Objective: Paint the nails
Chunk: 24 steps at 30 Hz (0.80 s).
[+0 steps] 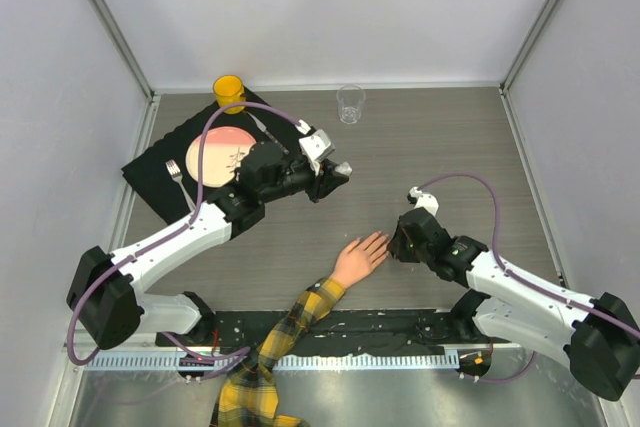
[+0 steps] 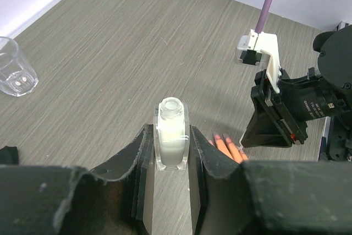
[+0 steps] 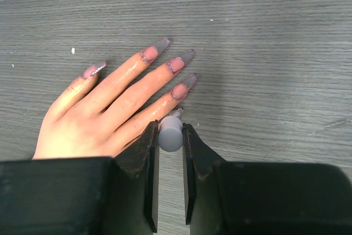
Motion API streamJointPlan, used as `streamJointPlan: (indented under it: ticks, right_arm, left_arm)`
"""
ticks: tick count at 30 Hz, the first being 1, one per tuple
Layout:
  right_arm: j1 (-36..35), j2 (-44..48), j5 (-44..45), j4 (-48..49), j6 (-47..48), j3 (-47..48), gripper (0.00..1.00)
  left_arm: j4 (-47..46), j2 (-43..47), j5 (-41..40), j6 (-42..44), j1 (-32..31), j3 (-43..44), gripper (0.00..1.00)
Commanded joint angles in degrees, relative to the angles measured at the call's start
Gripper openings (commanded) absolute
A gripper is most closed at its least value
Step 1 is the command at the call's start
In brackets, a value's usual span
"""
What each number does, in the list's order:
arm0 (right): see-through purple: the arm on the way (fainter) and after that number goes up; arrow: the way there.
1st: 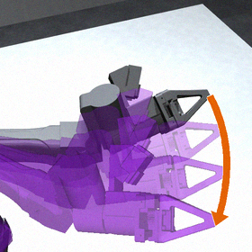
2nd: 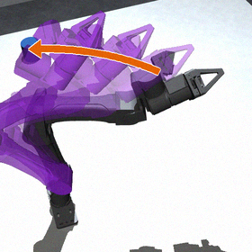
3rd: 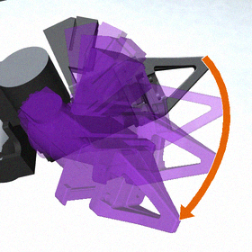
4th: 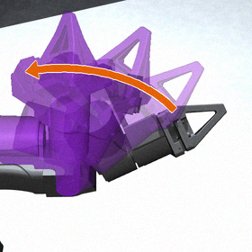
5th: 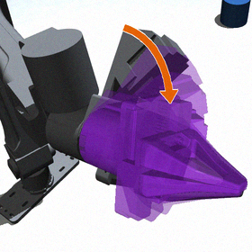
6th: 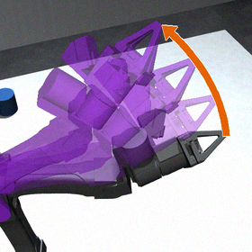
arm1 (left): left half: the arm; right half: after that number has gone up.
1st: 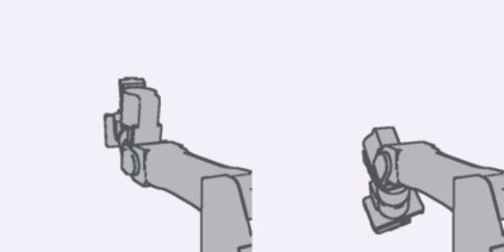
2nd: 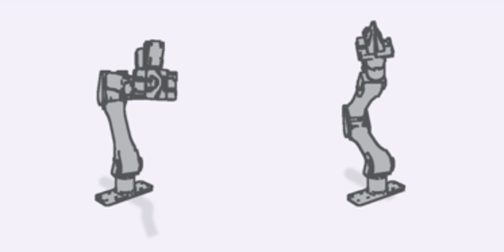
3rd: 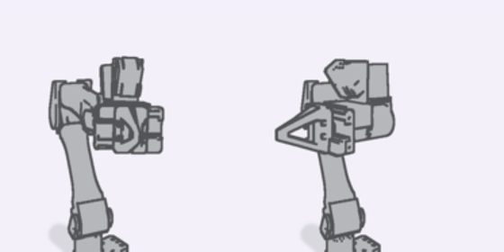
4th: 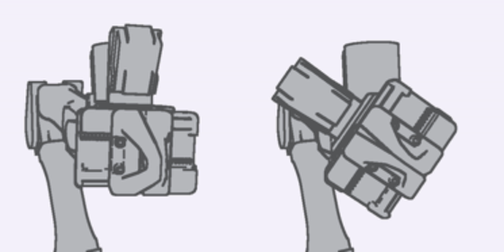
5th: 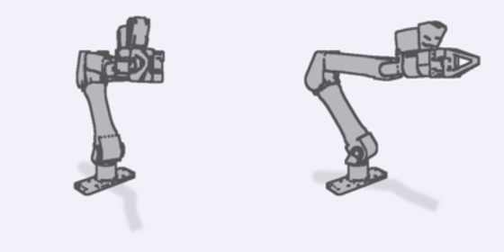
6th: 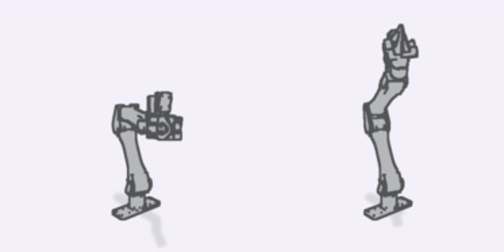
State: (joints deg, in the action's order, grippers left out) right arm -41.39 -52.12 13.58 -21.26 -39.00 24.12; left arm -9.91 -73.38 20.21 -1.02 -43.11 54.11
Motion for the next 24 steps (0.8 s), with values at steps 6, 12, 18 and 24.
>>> streamJointPlan:
  ticks: [6, 12, 18, 24]
  right_arm:
    - [0.08, 1.84, -1.54, 0.34, -0.11, 1.46, 0.01]
    - [-0.01, 2.28, -1.63, -0.54, -0.63, 1.37, 0.01]
    - [-0.01, 2.20, -0.84, -0.54, -1.16, 1.19, 0.01]
    - [0.08, 1.06, 1.35, -0.45, -1.43, 1.54, 0.01]
  left_arm:
    - [-1.87, 0.79, 0.80, 0.66, 0.13, 2.58, 0.00]
    - [-1.87, 0.61, 0.89, 0.49, 0.13, 2.67, 0.00]
    - [-1.87, 0.61, 1.06, 0.49, 0.13, 2.67, 0.00]
    - [-1.69, 0.52, 0.98, 0.58, 0.13, 2.76, 0.00]
